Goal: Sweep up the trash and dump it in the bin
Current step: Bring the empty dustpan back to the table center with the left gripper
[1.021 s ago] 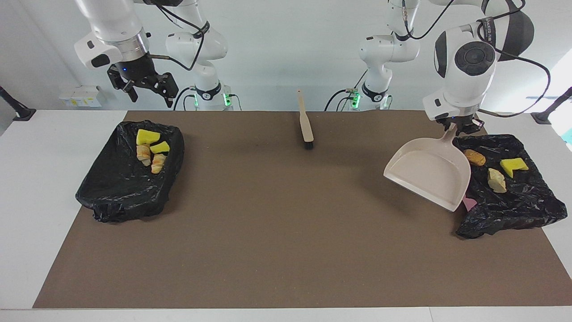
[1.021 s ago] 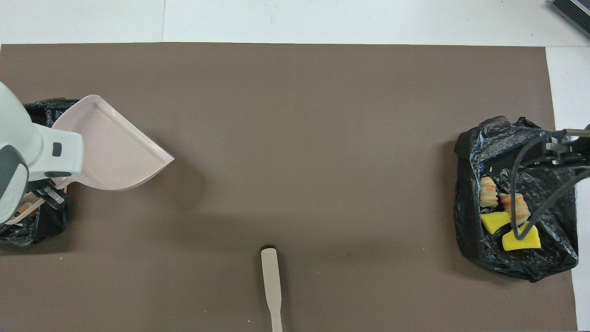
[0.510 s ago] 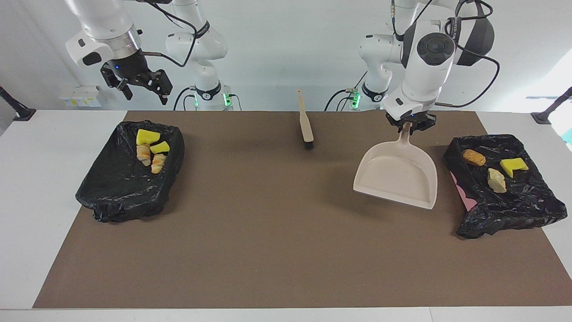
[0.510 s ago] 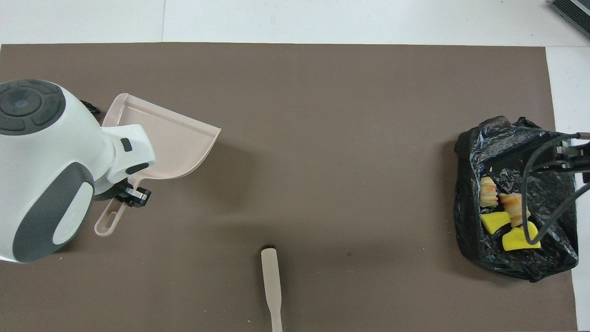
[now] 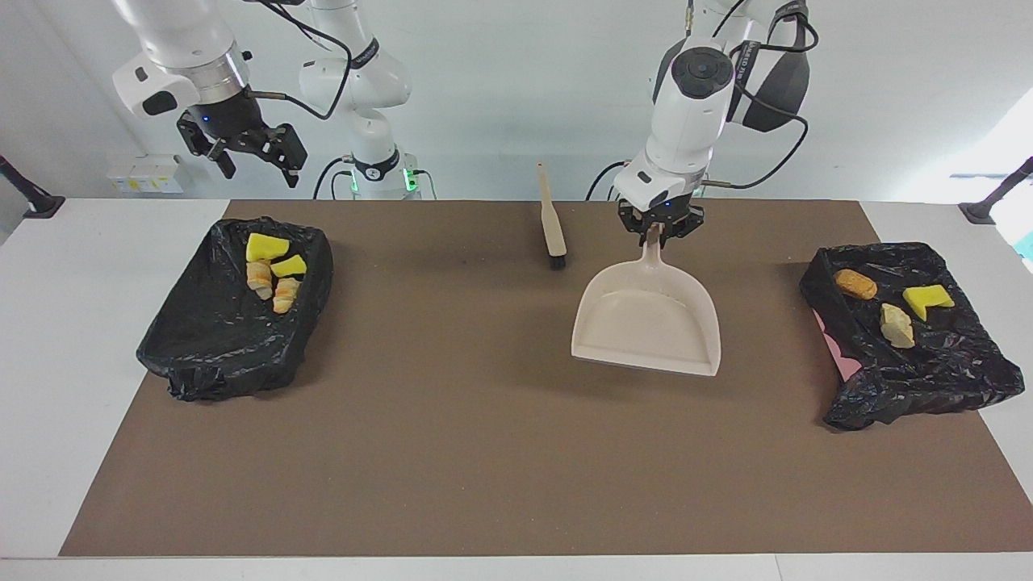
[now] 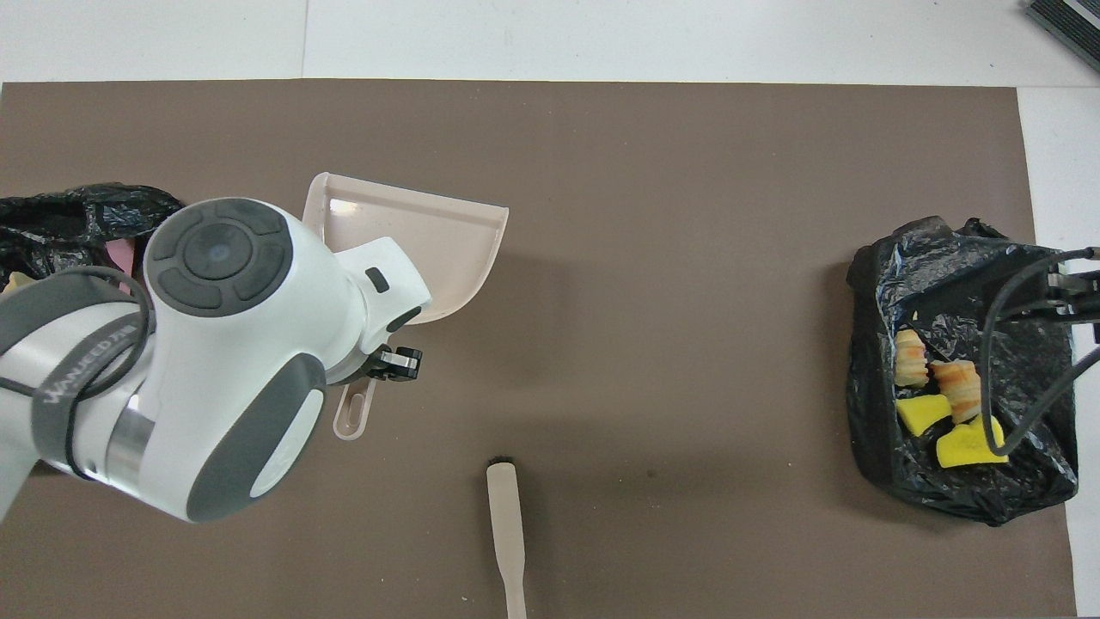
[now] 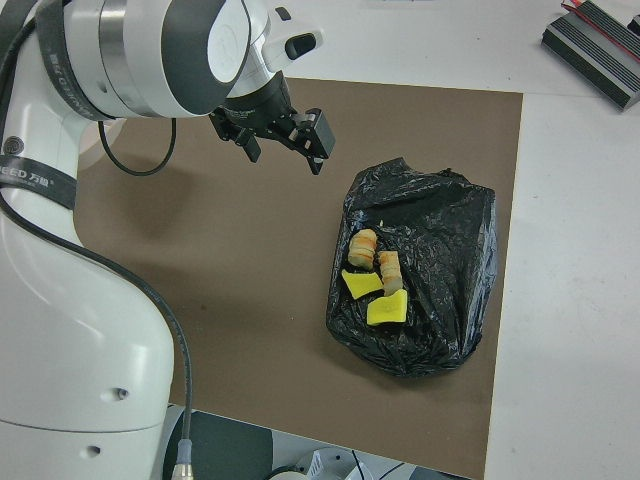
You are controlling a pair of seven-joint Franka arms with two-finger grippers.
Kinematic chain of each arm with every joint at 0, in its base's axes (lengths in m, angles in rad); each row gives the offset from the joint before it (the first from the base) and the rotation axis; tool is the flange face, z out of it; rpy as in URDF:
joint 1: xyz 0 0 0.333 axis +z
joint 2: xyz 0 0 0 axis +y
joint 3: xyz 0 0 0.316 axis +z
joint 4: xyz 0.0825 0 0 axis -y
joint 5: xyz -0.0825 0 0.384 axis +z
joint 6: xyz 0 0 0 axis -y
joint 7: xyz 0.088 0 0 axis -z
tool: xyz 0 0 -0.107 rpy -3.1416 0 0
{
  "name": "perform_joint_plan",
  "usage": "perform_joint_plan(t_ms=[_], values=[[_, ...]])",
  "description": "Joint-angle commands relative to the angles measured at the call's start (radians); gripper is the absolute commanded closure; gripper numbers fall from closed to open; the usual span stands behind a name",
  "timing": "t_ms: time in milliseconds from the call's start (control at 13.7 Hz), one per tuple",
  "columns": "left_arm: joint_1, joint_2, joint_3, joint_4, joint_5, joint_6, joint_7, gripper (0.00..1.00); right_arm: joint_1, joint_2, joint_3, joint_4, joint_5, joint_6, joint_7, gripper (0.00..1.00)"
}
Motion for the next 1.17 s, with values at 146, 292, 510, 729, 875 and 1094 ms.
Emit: perform_joint_plan(t_ms=[146,292,510,729,875,1094], values=[[-0.089,0.126,0.020,-0.009,-0.015,0.141,-0.118,1.00,0.012,-0.021,-0.023,-0.025,0.053,0.014,-0.030,0.00],[-0.115,0.172,0.019,-0.013,-0.015,0.202,-0.179,1.00,0.010,-0.021,-0.023,-0.025,0.054,0.031,-0.030,0.00],[-0.143,0.232,0.019,-0.019,-0.018,0.283,-0.237,1.00,0.010,-0.021,-0.023,-0.025,0.054,0.034,-0.031,0.00],[-0.163,0.276,0.019,-0.029,-0.020,0.371,-0.328,0.95,0.010,-0.021,-0.023,-0.028,0.054,0.034,-0.030,0.00],[-0.160,0.278,0.019,-0.029,-0.018,0.376,-0.319,0.01,0.010,-0.019,-0.021,-0.025,0.054,0.035,-0.030,0.00],[-0.129,0.237,0.026,-0.009,-0.018,0.365,-0.317,0.00,0.010,-0.018,-0.021,-0.023,0.079,0.035,-0.028,0.00]])
